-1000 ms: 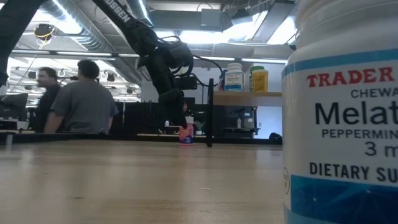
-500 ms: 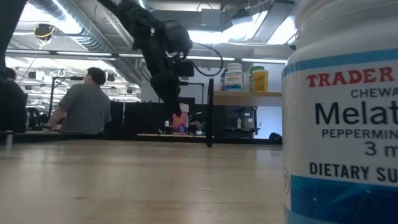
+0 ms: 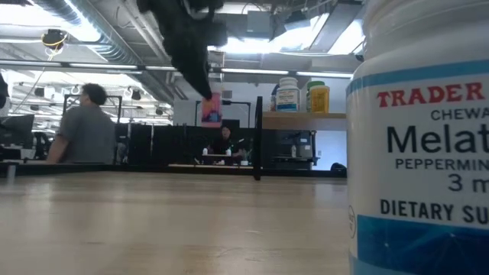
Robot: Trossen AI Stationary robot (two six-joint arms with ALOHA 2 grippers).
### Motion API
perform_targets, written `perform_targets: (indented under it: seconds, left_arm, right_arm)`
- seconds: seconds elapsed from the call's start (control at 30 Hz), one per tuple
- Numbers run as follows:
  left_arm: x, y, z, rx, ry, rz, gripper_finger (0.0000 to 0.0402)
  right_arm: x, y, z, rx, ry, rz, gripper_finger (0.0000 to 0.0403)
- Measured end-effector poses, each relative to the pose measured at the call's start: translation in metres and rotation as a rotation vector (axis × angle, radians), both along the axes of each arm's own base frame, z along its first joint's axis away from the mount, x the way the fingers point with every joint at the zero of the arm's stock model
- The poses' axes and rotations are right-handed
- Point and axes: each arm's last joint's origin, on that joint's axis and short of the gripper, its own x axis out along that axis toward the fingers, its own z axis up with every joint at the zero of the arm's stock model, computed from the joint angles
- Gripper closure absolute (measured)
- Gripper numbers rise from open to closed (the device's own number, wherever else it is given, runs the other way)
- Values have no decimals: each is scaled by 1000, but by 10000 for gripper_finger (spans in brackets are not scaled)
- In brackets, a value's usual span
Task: Pick and place medicine bottles onto shelf by color
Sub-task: Put the pink medicine bottle on the shelf
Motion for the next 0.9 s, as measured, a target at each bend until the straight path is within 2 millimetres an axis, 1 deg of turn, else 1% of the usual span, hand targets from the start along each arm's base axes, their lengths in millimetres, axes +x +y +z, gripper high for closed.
perform_targets:
  seconds: [0.13,0.27,0.47,0.57,0.67,0.9]
  left_arm:
    - [2,-29,10,-9,-62,-46,248]
    - [8,-56,16,27,-124,-79,248]
    - [16,-89,25,43,-247,-165,248]
    - [19,-100,29,62,-305,-176,248]
    - [20,-106,32,82,-333,-171,248]
    - [20,-110,33,66,-354,-149,248]
  right_arm:
    - [0,0,0,0,0,0,217]
    - [0,0,0,0,0,0,217]
    - [0,0,0,1,-1,0,217]
    - [0,0,0,1,-1,0,217]
    - [0,0,0,6,-3,-1,217]
    - [0,0,1,24,-9,-1,217]
